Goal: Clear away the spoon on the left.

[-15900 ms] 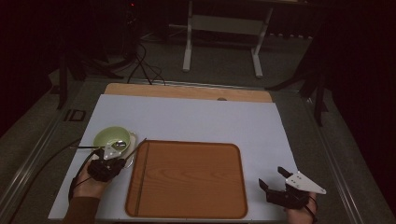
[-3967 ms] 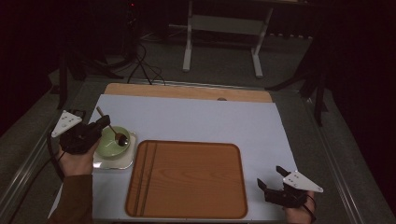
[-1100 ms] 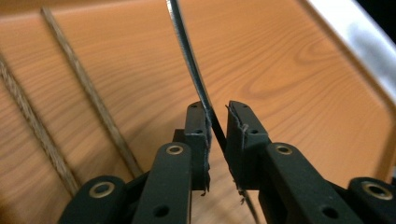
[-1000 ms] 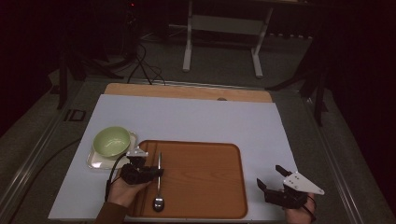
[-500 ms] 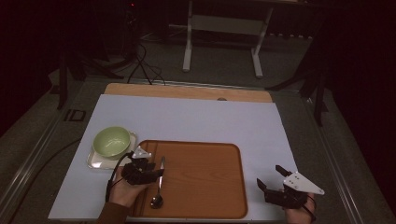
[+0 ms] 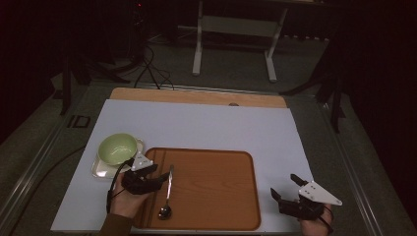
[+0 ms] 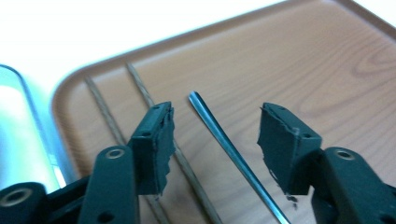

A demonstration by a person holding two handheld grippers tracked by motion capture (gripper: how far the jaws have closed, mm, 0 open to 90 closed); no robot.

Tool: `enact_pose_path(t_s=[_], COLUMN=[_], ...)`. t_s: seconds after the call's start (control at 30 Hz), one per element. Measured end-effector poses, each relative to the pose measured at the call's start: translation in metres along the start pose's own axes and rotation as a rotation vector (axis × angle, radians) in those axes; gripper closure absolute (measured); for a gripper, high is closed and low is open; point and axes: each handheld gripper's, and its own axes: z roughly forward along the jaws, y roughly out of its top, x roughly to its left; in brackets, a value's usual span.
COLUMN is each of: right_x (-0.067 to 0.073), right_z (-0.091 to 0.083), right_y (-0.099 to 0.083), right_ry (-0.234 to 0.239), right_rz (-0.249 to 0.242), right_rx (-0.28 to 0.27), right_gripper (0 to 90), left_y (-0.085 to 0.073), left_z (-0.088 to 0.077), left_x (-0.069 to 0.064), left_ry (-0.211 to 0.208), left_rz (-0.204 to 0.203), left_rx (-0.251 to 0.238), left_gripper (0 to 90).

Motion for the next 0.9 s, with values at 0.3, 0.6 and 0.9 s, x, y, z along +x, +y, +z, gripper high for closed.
enact_pose_path(t_s=[0.3, 0.6, 0.9], right_x=[0.002, 0.000, 0.001], right_z=[-0.001, -0.003, -0.003], right_y=[0.001, 0.000, 0.000], right_ry=[0.000, -0.007, -0.008], right_rz=[-0.007, -0.004, -0.009], right_rx=[-0.008, -0.017, -0.016], right_gripper=[13.8, 13.8, 13.8], left_y=[0.002, 0.003, 0.000], left_z=[-0.016, -0.034, -0.058], left_x=[0.002, 0.011, 0.037], left_ry=[0.099, 0.226, 0.335], left_rz=[0.054, 0.054, -0.002], left_rx=[-0.083, -0.181, -0.239], left_gripper=[42.0, 39.9, 38.4])
